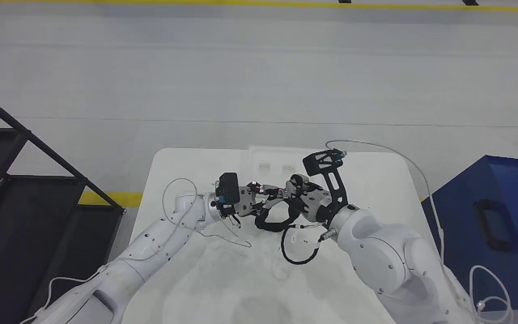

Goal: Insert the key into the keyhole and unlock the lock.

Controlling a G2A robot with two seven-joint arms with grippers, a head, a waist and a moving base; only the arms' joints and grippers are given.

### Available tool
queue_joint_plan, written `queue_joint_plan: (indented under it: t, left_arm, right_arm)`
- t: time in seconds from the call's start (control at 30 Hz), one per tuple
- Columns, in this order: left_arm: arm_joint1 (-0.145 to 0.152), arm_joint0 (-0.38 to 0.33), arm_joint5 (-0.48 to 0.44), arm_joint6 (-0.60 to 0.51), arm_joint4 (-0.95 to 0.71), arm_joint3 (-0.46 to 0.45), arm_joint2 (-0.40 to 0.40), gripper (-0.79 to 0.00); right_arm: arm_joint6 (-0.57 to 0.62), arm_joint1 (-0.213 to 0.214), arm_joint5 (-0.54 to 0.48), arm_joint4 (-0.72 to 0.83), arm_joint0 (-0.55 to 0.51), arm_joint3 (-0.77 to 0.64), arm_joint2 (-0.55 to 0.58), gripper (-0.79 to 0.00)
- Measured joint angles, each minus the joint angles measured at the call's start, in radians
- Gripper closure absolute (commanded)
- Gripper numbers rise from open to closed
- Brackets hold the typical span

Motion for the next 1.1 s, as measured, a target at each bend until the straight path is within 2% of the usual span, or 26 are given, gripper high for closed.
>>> queue_joint_plan:
  t: [1.1]
  left_arm:
    - [-0.011, 0.021, -0.004, -0.007, 0.042, -0.005, -0.044, 0.0]
  right_arm:
    - [0.035, -0.016, -0.011, -0.005, 0.001, 0.008, 0.001, 0.0]
